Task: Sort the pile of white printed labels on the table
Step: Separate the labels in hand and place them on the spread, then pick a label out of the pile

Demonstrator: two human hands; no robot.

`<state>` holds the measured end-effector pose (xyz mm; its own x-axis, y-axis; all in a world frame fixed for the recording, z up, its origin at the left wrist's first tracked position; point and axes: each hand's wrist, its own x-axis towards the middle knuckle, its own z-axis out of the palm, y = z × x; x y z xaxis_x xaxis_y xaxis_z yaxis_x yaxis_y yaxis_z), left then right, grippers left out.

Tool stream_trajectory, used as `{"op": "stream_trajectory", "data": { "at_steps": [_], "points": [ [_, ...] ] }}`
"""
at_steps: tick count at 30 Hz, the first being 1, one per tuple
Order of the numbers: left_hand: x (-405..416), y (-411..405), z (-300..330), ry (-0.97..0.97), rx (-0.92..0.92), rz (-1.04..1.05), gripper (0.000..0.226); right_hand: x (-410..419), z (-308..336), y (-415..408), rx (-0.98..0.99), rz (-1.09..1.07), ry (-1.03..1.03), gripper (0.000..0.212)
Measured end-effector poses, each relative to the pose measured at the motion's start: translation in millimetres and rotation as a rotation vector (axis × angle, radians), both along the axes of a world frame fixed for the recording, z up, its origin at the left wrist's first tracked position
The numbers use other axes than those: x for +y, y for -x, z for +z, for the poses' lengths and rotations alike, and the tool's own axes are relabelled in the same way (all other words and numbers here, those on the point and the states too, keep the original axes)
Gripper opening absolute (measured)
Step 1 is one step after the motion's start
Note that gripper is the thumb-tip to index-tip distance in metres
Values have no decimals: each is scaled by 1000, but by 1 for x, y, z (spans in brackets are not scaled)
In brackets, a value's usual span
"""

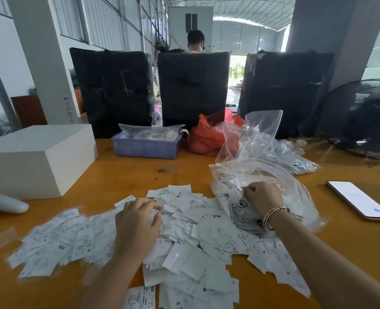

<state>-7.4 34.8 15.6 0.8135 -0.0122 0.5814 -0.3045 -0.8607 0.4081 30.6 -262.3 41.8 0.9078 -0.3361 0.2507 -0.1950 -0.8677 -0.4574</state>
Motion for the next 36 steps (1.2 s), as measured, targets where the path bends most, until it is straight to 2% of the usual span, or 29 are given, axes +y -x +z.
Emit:
{"op": "stream_trajectory", "data": {
  "at_steps": [2,5,7,8,10,12,14,16,18,20,23,26,28,30,32,34,36],
  "points": [
    [-2,1,-1,-14,-26,-38,16,-1,3,2,-53,-14,1,43],
    [-5,2,-1,15,-77,-123,17,3,11,7,-363,-7,-13,30],
    [-8,2,0,71,-78,-195,14,21,19,15,-548,80,-188,22],
    [-8,3,1,115,-55,-227,13,34,22,20,-567,147,-323,19],
    [-9,4,3,214,23,-274,14,62,25,30,-460,313,-647,15],
    [-8,5,4,296,96,-309,13,86,19,39,-324,477,-810,17],
    [-7,6,6,404,180,-338,17,103,11,45,-213,597,-814,20],
    [-5,7,9,514,277,-365,44,116,3,46,-139,663,-801,26],
    [-3,7,11,575,330,-377,59,123,-2,44,-96,713,-799,31],
    [-2,7,12,606,346,-374,52,127,-4,41,-59,763,-799,35],
    [-3,4,12,546,337,-344,19,130,-4,37,-48,778,-751,44],
    [-2,2,9,527,304,-344,17,131,-4,35,-112,736,-814,41],
    [0,0,8,560,261,-306,16,128,-5,32,-196,589,-735,29],
    [1,-1,8,606,220,-250,15,119,-8,31,-198,439,-430,24],
    [2,-1,8,620,195,-211,15,112,-13,32,-88,426,-145,26],
    [2,-2,8,617,182,-195,14,111,-19,35,22,460,20,27],
    [2,-1,8,620,185,-199,14,113,-22,37,44,468,128,27]
  ]
}}
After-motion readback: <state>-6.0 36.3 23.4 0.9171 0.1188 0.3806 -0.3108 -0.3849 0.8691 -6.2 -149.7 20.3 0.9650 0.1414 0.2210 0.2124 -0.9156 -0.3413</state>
